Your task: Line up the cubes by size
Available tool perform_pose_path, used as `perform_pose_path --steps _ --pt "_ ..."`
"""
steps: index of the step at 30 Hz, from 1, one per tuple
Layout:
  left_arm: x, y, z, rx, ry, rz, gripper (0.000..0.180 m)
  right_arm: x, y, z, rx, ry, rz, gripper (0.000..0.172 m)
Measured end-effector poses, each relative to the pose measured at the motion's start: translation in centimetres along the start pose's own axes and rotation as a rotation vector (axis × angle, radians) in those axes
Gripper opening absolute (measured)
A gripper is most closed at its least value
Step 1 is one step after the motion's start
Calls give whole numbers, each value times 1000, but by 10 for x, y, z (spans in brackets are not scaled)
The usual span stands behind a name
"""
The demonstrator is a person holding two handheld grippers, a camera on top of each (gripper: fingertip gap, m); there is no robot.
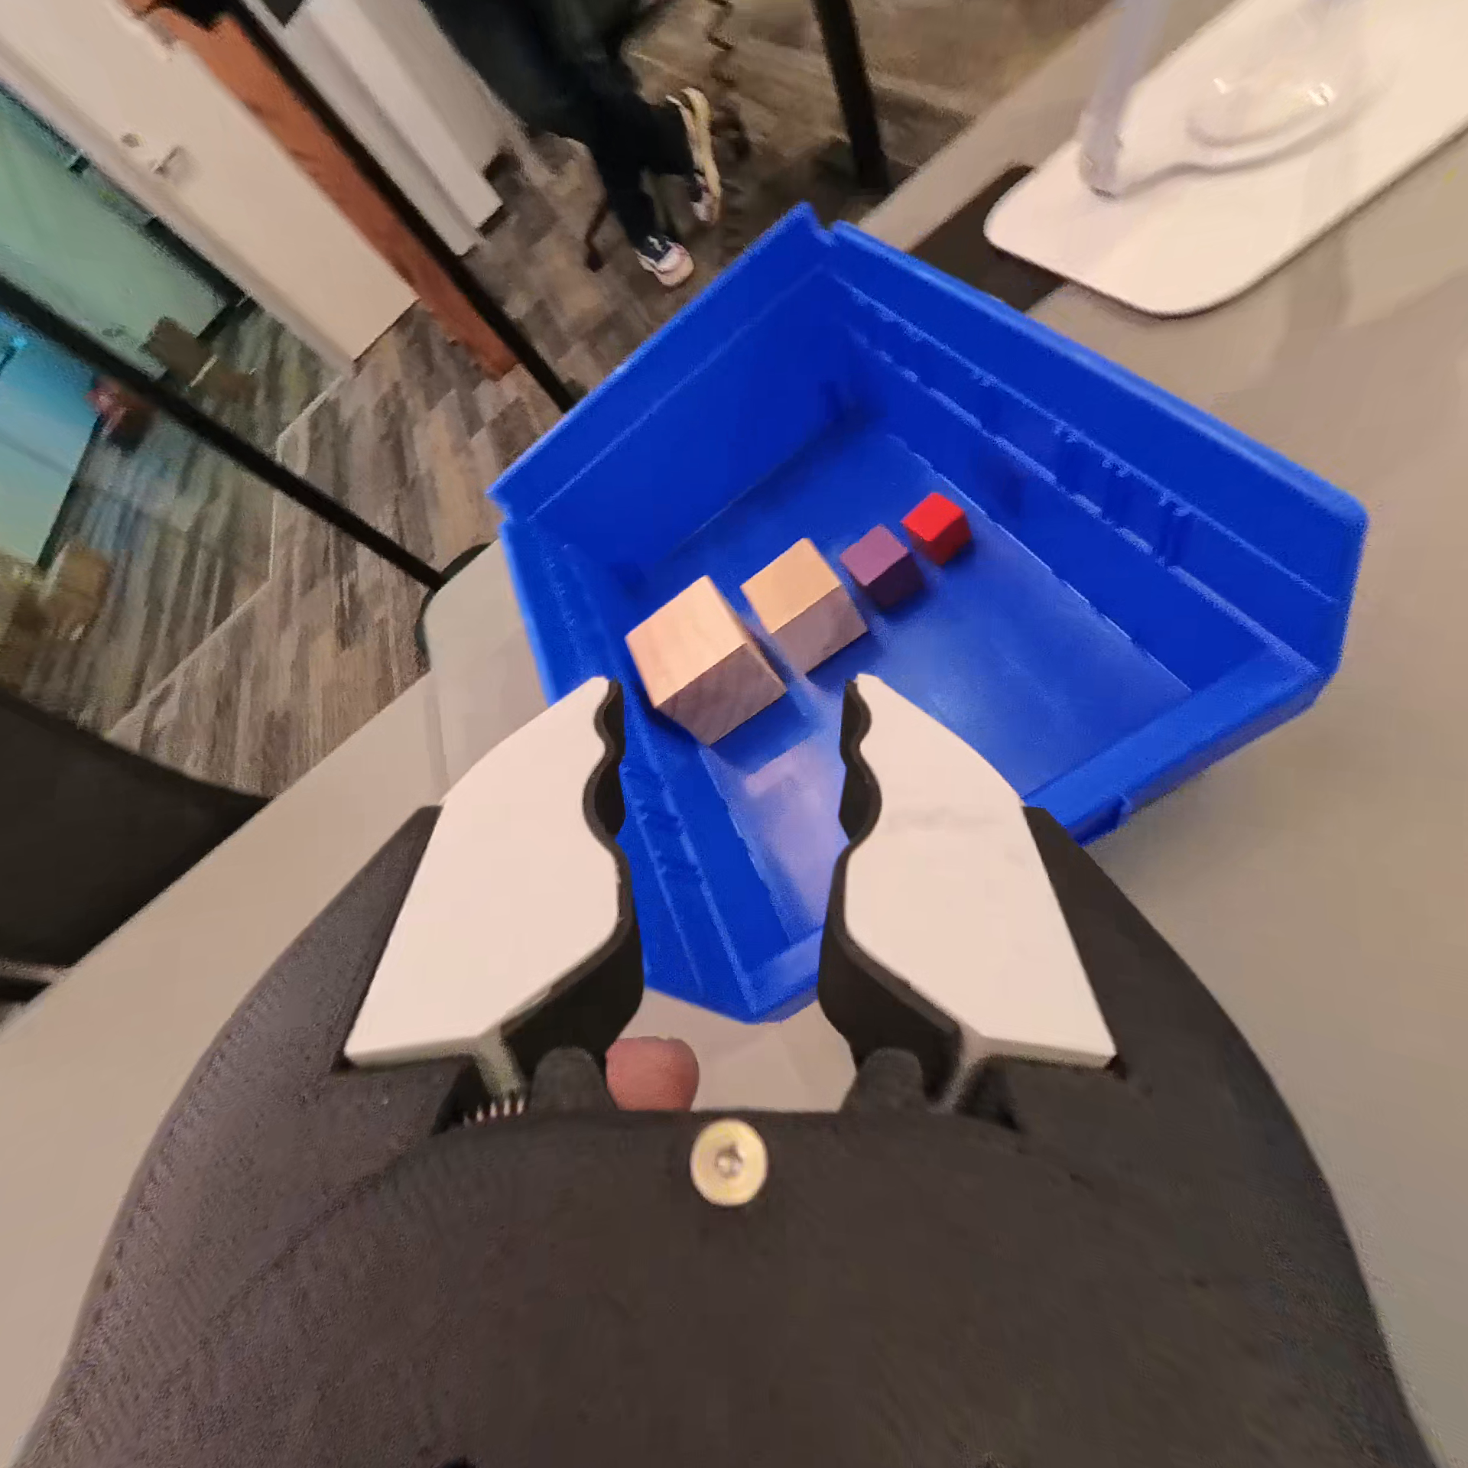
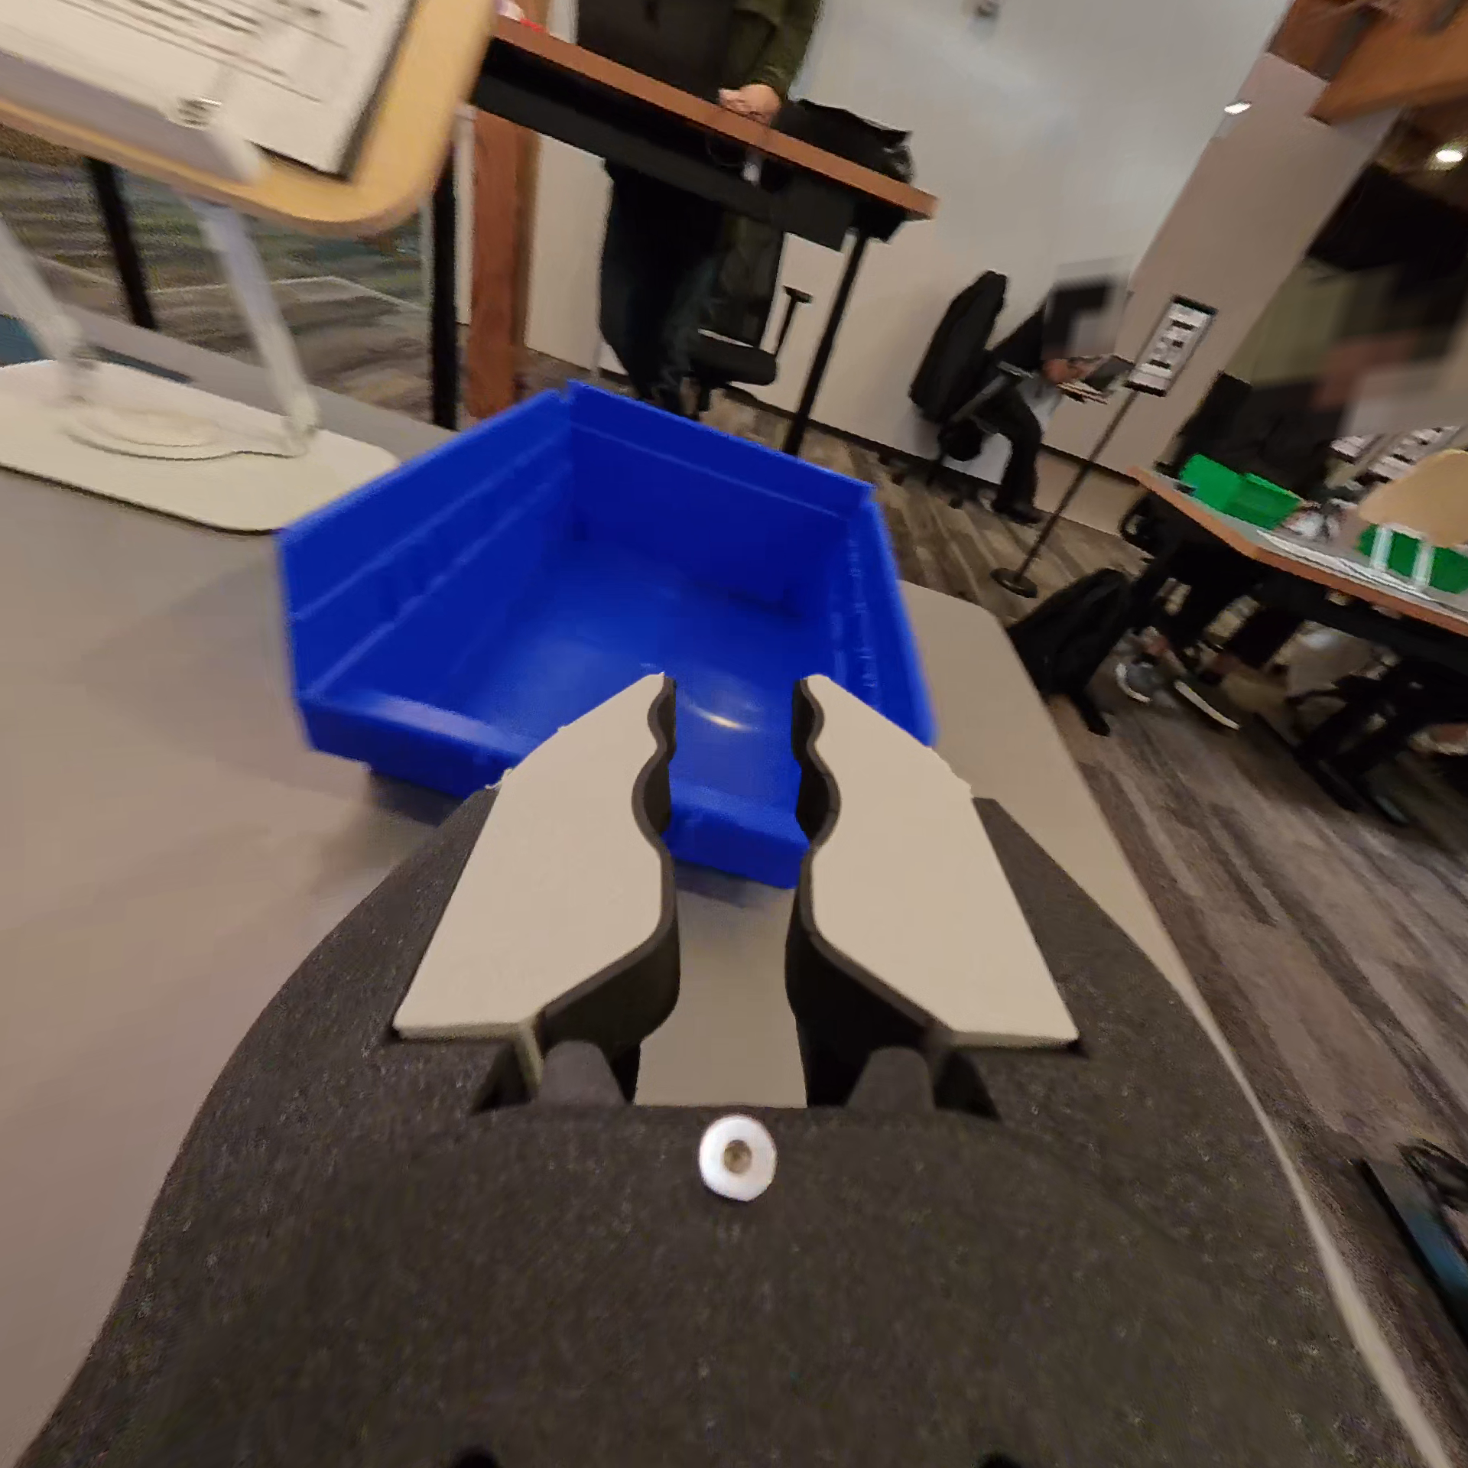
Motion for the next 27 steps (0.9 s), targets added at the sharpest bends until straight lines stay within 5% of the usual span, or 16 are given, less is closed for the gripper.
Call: perform_pose_path --steps 10,20,27 --pt "67 32 49 376 -315 -93 52 10 -5 -116 -76 305 -20 25" --pt "145 19 73 612 -543 -250 47 15 -10 -130 -66 367 -33 22" --pt "168 7 74 671 -620 -366 49 15 -11 -134 -82 379 -42 21"
Point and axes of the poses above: each gripper's, where its closed fingertips meet, x out along the fingers, y out of its top, z = x × y across the jaws, the point moved 3 cm from there along -x, back along the fingers
